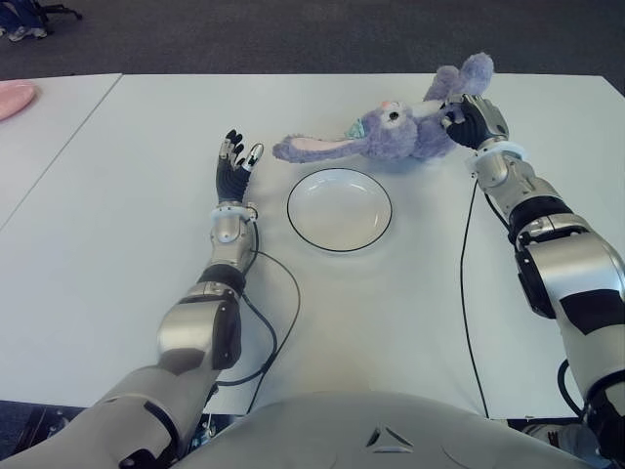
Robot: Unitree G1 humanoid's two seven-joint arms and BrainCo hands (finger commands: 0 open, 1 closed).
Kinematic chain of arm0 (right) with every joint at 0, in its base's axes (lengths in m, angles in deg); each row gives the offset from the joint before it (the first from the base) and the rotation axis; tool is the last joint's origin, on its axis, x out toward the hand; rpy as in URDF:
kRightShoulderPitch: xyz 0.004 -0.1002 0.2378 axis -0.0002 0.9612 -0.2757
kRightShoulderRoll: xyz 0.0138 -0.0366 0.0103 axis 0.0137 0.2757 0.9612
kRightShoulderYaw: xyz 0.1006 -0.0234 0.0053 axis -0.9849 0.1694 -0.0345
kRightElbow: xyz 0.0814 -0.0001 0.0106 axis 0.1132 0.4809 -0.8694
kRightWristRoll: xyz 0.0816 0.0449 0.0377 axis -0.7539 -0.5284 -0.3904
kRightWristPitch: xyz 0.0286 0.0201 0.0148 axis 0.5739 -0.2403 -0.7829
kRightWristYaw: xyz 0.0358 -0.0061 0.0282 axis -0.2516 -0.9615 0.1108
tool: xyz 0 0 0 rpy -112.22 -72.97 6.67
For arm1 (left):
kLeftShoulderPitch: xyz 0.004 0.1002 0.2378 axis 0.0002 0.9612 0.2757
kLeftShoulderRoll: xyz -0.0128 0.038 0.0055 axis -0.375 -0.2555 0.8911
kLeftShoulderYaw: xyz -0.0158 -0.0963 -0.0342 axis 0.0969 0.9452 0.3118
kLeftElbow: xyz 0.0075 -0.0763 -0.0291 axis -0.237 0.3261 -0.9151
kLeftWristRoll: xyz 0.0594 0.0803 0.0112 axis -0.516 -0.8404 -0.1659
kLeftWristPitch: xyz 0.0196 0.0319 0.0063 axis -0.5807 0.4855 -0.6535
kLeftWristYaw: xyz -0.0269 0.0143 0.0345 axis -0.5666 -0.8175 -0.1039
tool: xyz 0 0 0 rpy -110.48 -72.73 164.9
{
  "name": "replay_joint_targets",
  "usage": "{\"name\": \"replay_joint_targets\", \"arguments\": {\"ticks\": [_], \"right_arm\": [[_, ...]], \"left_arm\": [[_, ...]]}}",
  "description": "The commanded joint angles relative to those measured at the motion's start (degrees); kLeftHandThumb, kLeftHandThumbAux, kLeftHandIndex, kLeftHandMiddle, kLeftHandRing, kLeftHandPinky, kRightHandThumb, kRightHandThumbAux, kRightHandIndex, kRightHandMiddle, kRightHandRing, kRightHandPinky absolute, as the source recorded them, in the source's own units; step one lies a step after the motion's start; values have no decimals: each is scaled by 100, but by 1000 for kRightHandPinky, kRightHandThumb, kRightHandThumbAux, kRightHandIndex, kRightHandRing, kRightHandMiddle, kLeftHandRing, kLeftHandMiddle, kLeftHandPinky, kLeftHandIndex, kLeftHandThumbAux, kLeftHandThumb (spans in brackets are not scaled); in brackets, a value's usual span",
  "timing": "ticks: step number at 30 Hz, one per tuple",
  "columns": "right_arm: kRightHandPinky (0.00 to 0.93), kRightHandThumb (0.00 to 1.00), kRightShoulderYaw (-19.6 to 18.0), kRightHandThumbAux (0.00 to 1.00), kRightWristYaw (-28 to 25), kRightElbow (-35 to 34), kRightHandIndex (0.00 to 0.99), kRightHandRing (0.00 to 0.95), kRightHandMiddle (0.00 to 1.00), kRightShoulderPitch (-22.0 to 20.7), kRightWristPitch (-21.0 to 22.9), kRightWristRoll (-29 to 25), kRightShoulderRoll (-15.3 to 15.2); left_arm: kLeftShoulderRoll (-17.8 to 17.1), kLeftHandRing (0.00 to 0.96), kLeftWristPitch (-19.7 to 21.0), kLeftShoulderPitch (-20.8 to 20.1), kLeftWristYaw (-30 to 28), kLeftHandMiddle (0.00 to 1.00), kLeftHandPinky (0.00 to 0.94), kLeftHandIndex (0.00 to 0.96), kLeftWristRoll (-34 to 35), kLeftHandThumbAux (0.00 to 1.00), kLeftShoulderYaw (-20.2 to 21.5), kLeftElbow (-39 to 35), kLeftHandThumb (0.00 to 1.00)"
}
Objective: Put the doll into the plate.
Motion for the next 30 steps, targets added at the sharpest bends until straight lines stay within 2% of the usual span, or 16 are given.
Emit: {"name": "replay_joint_targets", "arguments": {"ticks": [1, 7, 13, 23, 30], "right_arm": [[746, 742, -202, 710, 55, -500, 429, 731, 692, 720, -976, -330, -222], [768, 703, -302, 722, -81, -708, 435, 753, 761, 929, -1038, -471, -253], [784, 701, -338, 723, -83, -935, 436, 777, 786, 1179, -1173, -534, -300], [791, 702, -399, 723, -170, -1280, 437, 793, 800, 1195, -1231, -556, -324], [791, 702, -565, 724, -308, -2145, 437, 797, 803, 1309, -1361, -686, -324]], "left_arm": [[606, 77, 468, 1428, 6, 102, 36, 85, -10, 508, -38, 867, 0], [619, 82, 425, 1429, -43, 104, 42, 83, -1, 517, -36, 858, 0], [621, 82, 418, 1431, 14, 101, 43, 75, -19, 523, -54, 848, 0], [610, 82, 418, 1422, -17, 105, 40, 68, 7, 520, -25, 854, 0], [614, 94, 428, 1406, 74, 116, 60, 76, -28, 533, -56, 845, 0]]}}
